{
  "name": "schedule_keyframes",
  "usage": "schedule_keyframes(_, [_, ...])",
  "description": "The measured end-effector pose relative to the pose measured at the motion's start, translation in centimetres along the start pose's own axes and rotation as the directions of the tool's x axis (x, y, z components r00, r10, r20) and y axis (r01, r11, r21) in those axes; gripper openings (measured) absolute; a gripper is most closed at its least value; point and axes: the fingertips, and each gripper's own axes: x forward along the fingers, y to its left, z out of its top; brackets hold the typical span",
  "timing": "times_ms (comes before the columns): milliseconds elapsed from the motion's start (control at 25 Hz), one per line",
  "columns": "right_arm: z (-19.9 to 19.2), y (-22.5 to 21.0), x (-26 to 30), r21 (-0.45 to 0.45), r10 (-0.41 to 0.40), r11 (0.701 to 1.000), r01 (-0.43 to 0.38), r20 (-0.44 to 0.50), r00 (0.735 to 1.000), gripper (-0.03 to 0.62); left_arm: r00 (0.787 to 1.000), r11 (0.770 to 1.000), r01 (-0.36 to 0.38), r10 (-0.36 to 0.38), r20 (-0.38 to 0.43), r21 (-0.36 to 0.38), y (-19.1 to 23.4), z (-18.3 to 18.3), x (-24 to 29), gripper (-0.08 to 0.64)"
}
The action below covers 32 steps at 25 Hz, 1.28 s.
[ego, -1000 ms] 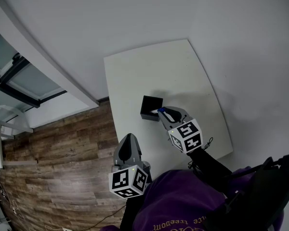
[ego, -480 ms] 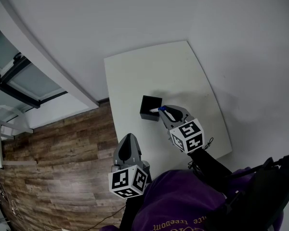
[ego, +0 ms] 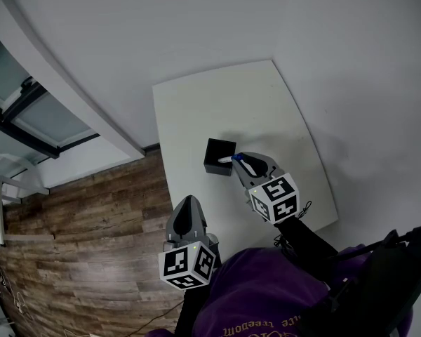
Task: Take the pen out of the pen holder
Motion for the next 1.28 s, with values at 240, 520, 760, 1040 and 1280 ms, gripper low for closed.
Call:
schedule_keyframes(240, [0.3,0.1,-0.3,-0.001,-0.005,1.000,0.005,0.010,1.000,0.074,1.000,1.000,0.000,0.000,0.003,0.001,0.0,0.1,-0.3,0.005])
schedule_keyframes(520, [1.2,0.1,-1.0,0.006,-0.013,1.000,0.012,0.035,0.999,0.074,1.000,1.000,0.006,-0.006,0.004,0.005,-0.1,0.2,-0.5,0.005])
schedule_keyframes(760, [2.1,0.1,-1.8,0.006,-0.015,1.000,0.015,0.060,0.998,0.074,1.000,1.000,0.015,-0.015,0.006,0.006,-0.5,0.3,-0.6,0.005])
schedule_keyframes(1040, [2.6,0.0,-2.5,0.009,-0.017,1.000,0.016,0.081,0.997,0.074,1.000,1.000,0.019,-0.019,0.009,0.008,-0.8,0.2,-0.7,0.005])
schedule_keyframes(1280, [3.0,0.1,-3.1,0.010,-0.014,1.000,0.014,0.097,0.995,0.074,1.000,1.000,0.013,-0.013,0.015,0.008,-1.0,0.2,-0.9,0.005])
